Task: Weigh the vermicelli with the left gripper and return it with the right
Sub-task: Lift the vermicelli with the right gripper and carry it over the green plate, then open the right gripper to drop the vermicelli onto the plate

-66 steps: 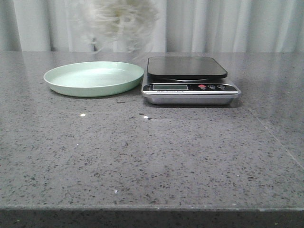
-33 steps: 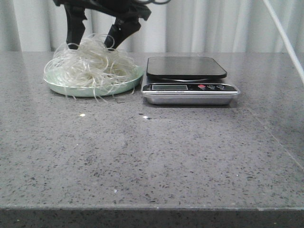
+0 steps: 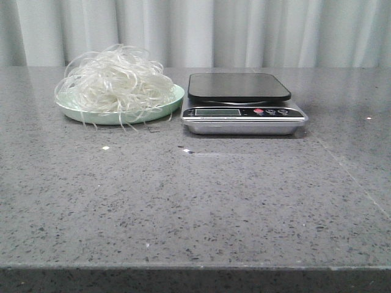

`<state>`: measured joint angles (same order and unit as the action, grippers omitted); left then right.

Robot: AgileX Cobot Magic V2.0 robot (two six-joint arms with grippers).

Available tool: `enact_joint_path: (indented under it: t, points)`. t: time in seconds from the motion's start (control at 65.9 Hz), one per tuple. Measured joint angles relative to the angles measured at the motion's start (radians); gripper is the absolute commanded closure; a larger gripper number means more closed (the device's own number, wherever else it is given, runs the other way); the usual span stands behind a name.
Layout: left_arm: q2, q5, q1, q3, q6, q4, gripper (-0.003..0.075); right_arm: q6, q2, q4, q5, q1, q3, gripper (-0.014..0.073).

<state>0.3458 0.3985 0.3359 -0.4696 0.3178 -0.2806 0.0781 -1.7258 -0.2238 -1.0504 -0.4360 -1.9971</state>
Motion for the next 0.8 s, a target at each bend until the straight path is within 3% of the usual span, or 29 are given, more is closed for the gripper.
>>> enact_joint_path:
  t: [0.364, 0.577, 0.805]
  points:
    - [0.000, 0.000, 0.000, 0.000, 0.000, 0.000, 0.0594, 0.047, 0.576, 0.008, 0.311, 0.252, 0.752, -0.0005]
    - [0.000, -0.006, 0.000, 0.000, 0.000, 0.000, 0.0594, 0.085, 0.917, 0.010, 0.496, 0.268, 1.075, -0.0005]
    - [0.000, -0.008, 0.000, 0.000, 0.000, 0.000, 0.0594, 0.087, 1.178, 0.010, 0.562, 0.260, 1.303, -0.0005]
